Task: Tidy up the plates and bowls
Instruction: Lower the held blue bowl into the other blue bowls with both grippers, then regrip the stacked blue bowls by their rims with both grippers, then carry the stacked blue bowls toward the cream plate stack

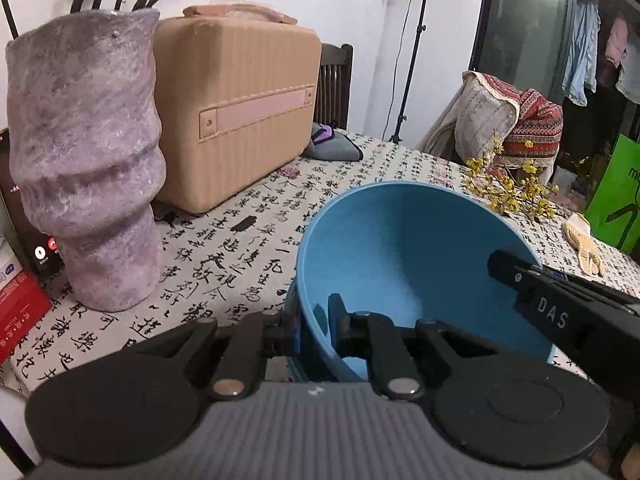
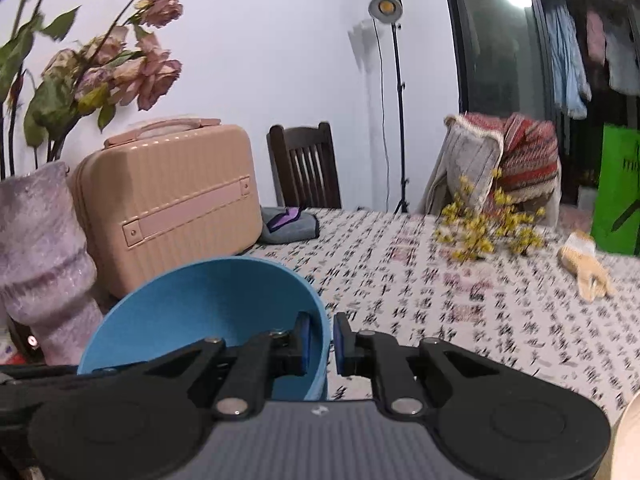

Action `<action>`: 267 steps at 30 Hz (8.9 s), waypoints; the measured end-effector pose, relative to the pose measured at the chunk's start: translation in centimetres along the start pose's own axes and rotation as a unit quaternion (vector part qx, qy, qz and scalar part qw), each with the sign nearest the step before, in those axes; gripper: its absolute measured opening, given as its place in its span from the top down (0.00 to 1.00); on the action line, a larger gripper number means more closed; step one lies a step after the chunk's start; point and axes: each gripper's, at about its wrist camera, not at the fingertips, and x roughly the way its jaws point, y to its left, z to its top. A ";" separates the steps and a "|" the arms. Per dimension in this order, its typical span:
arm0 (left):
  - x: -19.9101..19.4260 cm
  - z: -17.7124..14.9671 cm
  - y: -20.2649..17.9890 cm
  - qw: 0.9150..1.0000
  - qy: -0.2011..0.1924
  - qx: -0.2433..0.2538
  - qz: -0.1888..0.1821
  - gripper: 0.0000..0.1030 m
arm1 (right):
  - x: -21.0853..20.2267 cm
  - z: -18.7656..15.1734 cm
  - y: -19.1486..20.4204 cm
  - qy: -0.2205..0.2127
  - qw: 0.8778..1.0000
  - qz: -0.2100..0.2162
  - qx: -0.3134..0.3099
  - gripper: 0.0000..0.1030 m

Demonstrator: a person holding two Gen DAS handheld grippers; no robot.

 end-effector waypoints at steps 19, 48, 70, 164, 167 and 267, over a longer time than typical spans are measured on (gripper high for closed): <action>0.2 1.5 0.3 0.998 0.034 0.038 -0.022 0.86 | -0.3 0.4 -0.5 0.004 1.000 0.021 0.012 0.94; -1.9 2.6 1.2 0.997 -0.003 0.071 -0.041 0.12 | -1.6 0.8 -4.1 0.035 0.992 0.087 0.083 0.48; 2.1 3.1 4.1 0.988 0.088 0.007 -0.128 0.00 | 1.3 0.0 -7.6 0.217 0.930 0.162 0.247 0.00; 4.5 2.2 0.9 0.967 0.196 -0.030 -0.159 0.49 | 1.8 -0.2 -5.5 0.297 0.921 0.079 0.241 0.62; 4.0 2.2 0.5 0.968 0.192 -0.030 -0.161 0.49 | 0.9 0.0 -5.7 0.292 0.923 0.078 0.239 0.62; -3.4 -0.9 -15.0 0.958 0.185 0.059 -0.212 0.50 | -13.0 -1.9 -19.3 0.208 0.929 0.045 0.304 0.62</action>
